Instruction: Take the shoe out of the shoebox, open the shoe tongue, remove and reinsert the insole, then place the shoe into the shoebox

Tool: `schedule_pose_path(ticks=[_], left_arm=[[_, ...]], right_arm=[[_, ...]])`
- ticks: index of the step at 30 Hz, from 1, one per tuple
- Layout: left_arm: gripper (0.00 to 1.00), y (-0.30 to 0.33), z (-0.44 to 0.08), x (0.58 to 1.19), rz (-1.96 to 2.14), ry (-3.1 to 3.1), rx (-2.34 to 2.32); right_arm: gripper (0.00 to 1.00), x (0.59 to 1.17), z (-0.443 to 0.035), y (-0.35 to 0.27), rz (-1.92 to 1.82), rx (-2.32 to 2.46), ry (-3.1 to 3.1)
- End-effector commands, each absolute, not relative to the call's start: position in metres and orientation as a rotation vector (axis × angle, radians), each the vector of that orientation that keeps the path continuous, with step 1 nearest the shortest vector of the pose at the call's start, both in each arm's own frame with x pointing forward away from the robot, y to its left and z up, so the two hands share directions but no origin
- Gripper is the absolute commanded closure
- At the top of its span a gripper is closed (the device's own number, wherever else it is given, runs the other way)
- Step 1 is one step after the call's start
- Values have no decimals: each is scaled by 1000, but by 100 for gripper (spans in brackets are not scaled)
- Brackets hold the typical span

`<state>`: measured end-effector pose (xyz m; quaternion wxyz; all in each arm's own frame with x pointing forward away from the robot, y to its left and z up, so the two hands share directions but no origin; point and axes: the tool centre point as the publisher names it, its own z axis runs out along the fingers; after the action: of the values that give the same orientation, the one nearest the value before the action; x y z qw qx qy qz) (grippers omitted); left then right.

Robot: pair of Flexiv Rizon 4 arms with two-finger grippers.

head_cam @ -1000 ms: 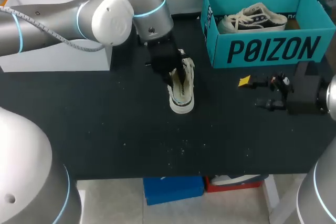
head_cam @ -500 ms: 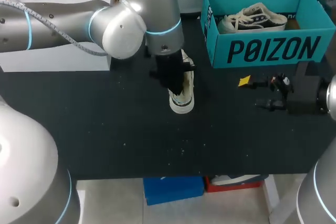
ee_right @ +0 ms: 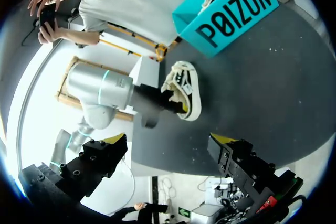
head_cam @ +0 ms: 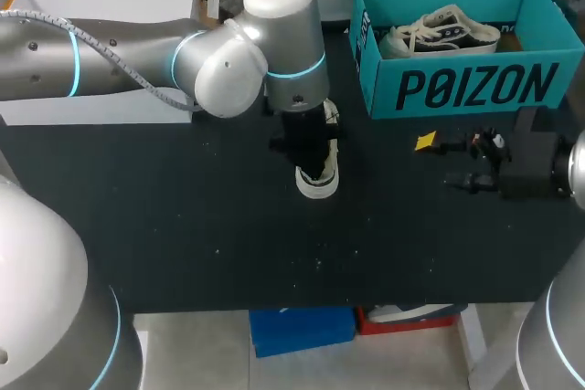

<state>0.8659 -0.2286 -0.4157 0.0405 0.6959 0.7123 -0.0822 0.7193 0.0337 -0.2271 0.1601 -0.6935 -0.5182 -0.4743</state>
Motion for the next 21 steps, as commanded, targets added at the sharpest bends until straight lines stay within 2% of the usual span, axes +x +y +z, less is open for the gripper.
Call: schedule_pose_path(ticks=[1, 9, 21], left_arm=[[100, -235, -422, 867, -279, 2178, 2143], [100, -230, -377, 873, -376, 2164, 2041], [100, -223, -316, 935, -434, 2133, 1690]], right_arm=[[0, 720, -227, 34, -1353, -1983, -1481], [0, 720, -227, 34, -1353, -1983, -1481], [0, 720, -227, 34, -1353, -1983, -1481]])
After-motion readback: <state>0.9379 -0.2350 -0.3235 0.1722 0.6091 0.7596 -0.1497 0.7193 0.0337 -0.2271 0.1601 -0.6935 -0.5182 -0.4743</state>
